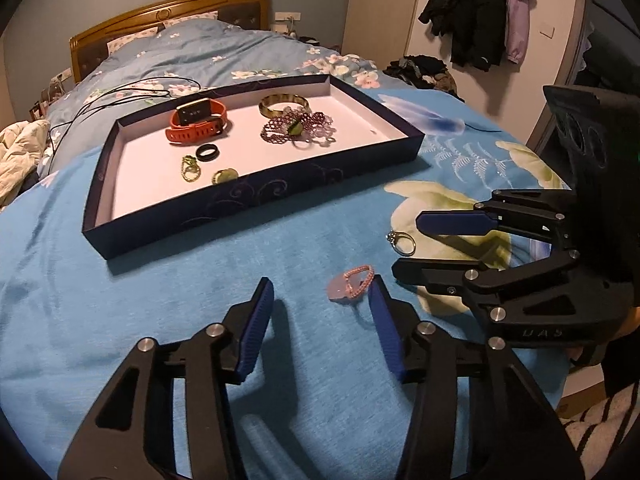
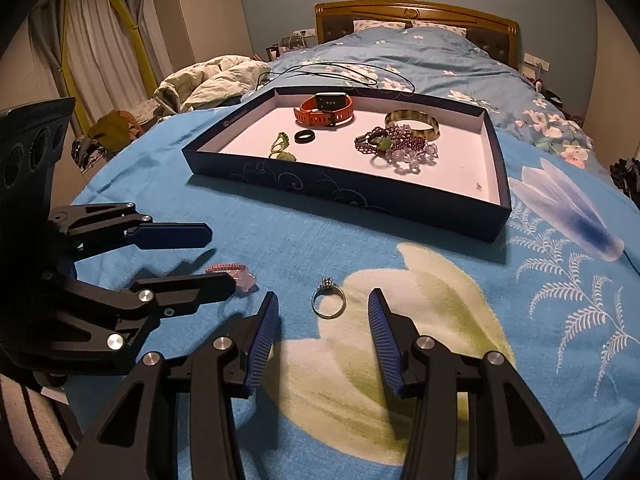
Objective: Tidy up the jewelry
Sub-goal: 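Grasp the pink ring with the left gripper while the right grasps the silver ring, then carry the pink ring and silver ring toward the box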
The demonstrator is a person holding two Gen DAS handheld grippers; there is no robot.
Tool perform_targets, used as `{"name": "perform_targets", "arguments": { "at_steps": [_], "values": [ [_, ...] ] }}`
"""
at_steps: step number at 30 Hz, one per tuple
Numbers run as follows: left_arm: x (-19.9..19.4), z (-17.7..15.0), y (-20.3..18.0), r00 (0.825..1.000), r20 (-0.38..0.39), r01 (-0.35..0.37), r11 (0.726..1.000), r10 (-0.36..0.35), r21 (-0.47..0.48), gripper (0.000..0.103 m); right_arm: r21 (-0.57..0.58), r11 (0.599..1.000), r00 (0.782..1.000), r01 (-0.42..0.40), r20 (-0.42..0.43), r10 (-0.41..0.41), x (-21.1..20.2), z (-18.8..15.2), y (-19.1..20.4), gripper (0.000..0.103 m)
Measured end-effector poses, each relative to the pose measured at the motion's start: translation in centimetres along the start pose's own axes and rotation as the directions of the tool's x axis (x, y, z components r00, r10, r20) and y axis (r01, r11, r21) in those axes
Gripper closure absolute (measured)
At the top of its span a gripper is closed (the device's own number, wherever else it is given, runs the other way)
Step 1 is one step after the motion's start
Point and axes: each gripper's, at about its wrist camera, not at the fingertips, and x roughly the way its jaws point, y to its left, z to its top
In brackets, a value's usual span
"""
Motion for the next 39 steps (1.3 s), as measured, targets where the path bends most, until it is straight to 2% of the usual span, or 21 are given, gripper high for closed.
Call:
{"name": "perform_targets", "arguments": {
  "at_steps": [6, 14, 18, 39],
  "values": [
    [0.7, 0.1, -0.1, 1.0, -0.025, 0.012, 1.0, -0.012, -0.003, 0.065, -0.02, 1.0, 1.0, 0.021, -0.005, -0.021, 0.1, 0.0, 0.5, 0.061],
    [0.9, 0.1, 0.0, 0.999, -0.031, 0.021, 1.0, -0.021, -0.017, 0.085, -0.036, 0.999, 0.999, 0.03, -0.012, -0.031, 0.3, 0.1, 0.6, 0.08],
    [1.0, 0.1, 0.1, 0.999, -0.031, 0.031, 0.999, -0.031, -0.028, 0.085, -0.046, 0.999, 1.0, 0.022, -0.016, -0.023, 0.4, 0.3, 0.7, 0.087],
    [-0.5, 0.2, 1.5, 0.999, 0.022, 0.029, 0.996, -0.028, -0.078, 0.085, -0.024, 1.0, 1.0, 0.001, 0.013, -0.001, -0.3, 0.6, 0.5, 0.088]
  ]
}}
